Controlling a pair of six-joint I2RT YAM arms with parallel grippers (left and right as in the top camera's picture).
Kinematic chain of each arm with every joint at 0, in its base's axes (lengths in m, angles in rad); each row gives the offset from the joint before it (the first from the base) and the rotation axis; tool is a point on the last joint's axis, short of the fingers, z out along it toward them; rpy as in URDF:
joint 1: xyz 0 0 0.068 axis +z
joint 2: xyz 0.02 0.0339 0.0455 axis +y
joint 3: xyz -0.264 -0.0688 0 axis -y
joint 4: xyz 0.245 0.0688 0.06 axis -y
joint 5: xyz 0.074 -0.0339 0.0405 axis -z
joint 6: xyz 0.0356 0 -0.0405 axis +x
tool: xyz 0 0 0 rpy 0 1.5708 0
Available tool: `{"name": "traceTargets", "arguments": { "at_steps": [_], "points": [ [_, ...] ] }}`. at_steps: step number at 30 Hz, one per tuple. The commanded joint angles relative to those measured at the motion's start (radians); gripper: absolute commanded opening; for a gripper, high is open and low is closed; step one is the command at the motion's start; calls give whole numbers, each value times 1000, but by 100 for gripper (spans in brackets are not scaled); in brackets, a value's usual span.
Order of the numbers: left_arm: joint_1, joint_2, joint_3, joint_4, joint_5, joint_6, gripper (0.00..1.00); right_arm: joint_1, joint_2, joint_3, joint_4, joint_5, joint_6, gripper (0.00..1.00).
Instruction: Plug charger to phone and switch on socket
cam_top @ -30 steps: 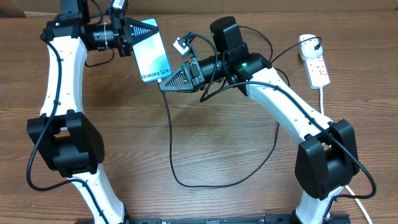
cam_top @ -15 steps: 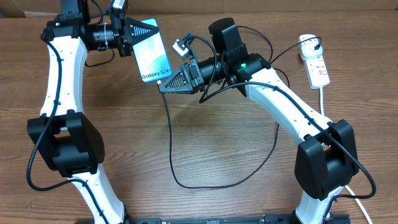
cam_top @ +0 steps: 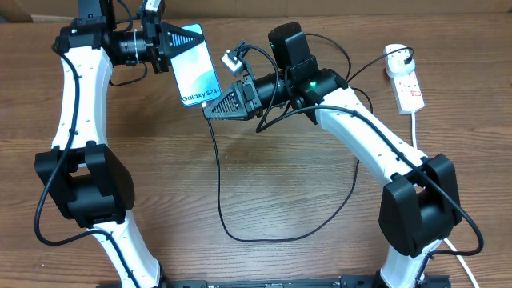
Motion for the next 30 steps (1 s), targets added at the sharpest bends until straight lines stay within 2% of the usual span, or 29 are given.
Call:
{"name": "traceTargets", "arguments": {
  "at_steps": [1, 11, 30],
  "points": [
    [-12, -19, 22, 0, 46, 27, 4, 3, 4, -14, 10, 2, -7, 4],
    [-13, -19, 22, -47, 45, 72, 4, -6, 4, -14, 31, 2, 16, 4],
    [-14, -19, 22, -50, 46, 84, 4, -11, 4, -13, 42, 37, 54, 4]
  ]
}}
